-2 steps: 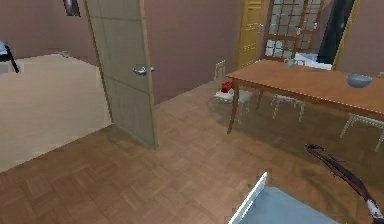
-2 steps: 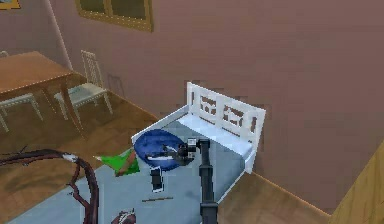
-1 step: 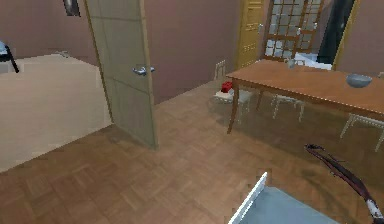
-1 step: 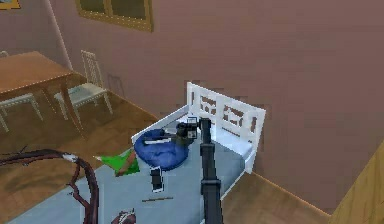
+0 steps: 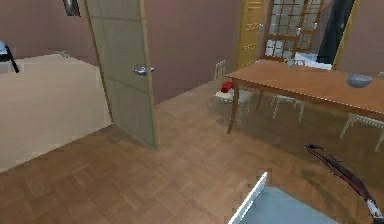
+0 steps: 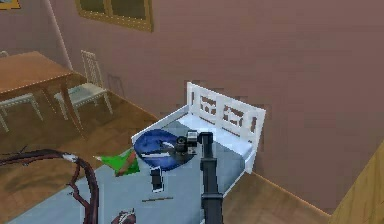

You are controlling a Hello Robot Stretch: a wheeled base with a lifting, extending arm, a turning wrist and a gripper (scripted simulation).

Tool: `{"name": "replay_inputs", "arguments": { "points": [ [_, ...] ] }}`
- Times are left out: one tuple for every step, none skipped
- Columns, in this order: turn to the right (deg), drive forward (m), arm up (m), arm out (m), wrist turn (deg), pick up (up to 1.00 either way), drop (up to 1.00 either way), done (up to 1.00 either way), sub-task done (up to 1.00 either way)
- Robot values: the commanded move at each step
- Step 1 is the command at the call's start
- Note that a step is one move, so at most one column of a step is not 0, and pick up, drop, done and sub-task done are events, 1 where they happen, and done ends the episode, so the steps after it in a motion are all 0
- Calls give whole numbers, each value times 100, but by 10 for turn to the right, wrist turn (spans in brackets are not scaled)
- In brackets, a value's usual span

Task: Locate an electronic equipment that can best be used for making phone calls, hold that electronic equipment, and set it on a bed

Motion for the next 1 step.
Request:
{"name": "replay_inputs", "arguments": {
  "points": [
    [0, 0, 0, 0, 0, 0, 0, 100, 0]
  ]
}}
